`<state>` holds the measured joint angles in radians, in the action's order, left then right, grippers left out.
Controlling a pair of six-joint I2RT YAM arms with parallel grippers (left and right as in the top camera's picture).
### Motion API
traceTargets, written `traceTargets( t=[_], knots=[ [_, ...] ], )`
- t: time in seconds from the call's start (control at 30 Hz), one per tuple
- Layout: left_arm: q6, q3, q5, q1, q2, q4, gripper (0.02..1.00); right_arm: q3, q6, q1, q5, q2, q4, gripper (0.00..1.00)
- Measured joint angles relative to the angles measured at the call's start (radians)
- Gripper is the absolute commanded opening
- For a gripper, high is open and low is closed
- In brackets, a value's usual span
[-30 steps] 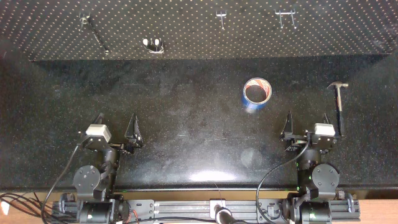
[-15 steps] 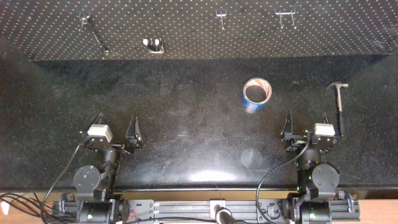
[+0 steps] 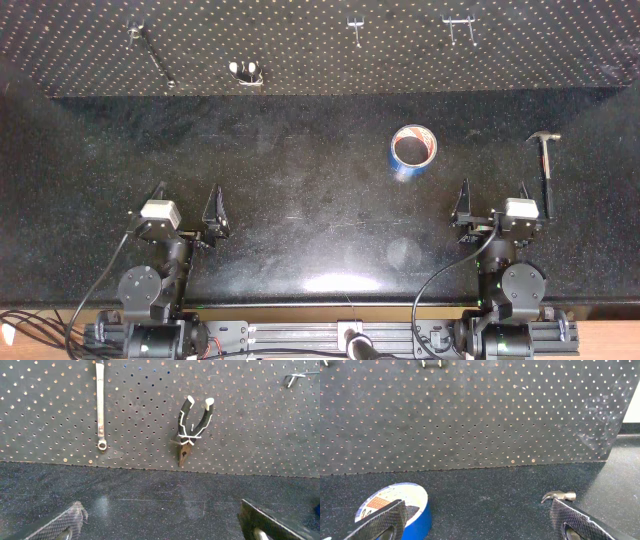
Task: Place Tools Onto Pegboard
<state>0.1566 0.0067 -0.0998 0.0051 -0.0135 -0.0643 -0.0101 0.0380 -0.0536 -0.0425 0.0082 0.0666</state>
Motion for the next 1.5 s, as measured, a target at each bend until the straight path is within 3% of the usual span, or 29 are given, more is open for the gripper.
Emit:
traceTargets(
  t=[0.6, 0.83, 0.87, 1.1, 1.17, 1.37, 1.5],
  knots=[
    [0.000, 0.000, 0.000, 0.000, 0.000, 0.000, 0.996, -0.005, 0.000, 0.000, 0.000, 0.001, 0.010, 0.939],
    [0.000, 0.000, 0.000, 0.000, 0.000, 0.000, 0.993, -0.325, 0.041, 0.000, 0.004, 0.218, 0.332, 0.936],
    [0.000, 0.000, 0.000, 0.000, 0.000, -0.001, 0.993, -0.372, 0.062, 0.000, 0.016, 0.274, 0.339, 0.939],
    [-0.003, 0.000, -0.002, 0.000, 0.001, -0.001, 0.996, -0.697, 0.125, 0.000, 0.322, 0.844, 0.436, 0.939],
    [-0.003, 0.000, -0.002, 0.000, 0.001, 0.000, 0.996, -0.766, 0.130, 0.000, 0.363, 0.956, 0.505, 0.939],
    [-0.003, 0.000, -0.002, 0.000, 0.001, -0.002, 0.993, -0.961, 0.143, 0.037, 0.405, 1.228, 0.754, 0.939],
    [-0.003, 0.000, -0.002, 0.000, 0.001, -0.002, 0.996, -1.115, 0.145, 0.110, 0.349, 1.403, 0.903, 0.936]
  ],
)
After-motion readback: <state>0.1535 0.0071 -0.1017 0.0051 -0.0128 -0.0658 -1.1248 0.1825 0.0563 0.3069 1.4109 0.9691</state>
